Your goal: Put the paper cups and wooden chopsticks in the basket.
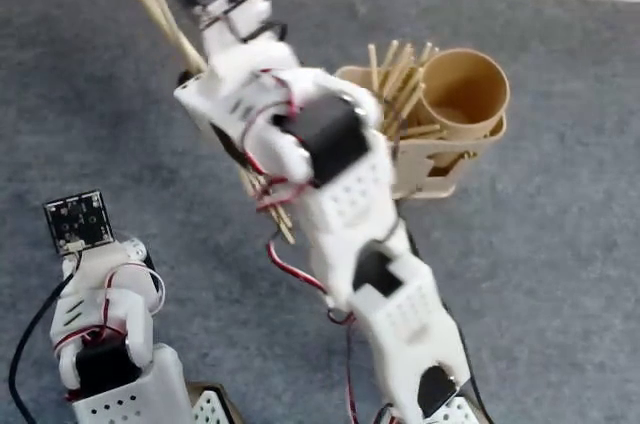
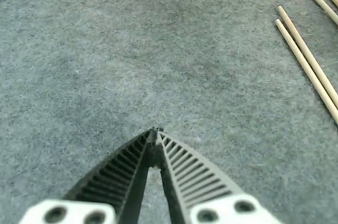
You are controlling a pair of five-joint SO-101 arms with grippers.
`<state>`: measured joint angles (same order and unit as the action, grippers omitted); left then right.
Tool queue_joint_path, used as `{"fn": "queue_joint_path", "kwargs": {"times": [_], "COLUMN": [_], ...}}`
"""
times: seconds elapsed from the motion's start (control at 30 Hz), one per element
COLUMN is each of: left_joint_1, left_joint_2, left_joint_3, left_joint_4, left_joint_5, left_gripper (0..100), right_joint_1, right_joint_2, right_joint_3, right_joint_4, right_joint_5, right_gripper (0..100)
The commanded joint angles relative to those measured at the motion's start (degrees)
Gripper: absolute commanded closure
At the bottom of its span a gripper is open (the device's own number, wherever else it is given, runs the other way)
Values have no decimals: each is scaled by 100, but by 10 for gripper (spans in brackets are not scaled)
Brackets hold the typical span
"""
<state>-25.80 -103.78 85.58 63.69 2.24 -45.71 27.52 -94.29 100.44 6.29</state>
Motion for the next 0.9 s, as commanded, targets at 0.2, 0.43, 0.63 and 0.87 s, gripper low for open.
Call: {"fn": "queue_joint_path", "kwargs": {"times": [0.2,0.43,0.63,0.87], "left_joint_1": [-48,-48,-48,-48], "left_joint_2": [-48,-48,-48,-48], "left_joint_3": [-22,-13,-13,-13], "left_joint_4": [-114,-114,-114,-114], "left_joint_5": [-53,-53,-53,-53], "left_gripper": [995,995,995,995], "right_joint_1": [119,1235,1719,2176], "right_joint_2": [-3090,-3618,-3609,-3679], "right_joint_3": [2800,3424,4251,5420], "right_joint_4": [22,-998,-2167,-3319], "right_joint_5": [387,545,545,501], "right_gripper": [993,993,992,992]}}
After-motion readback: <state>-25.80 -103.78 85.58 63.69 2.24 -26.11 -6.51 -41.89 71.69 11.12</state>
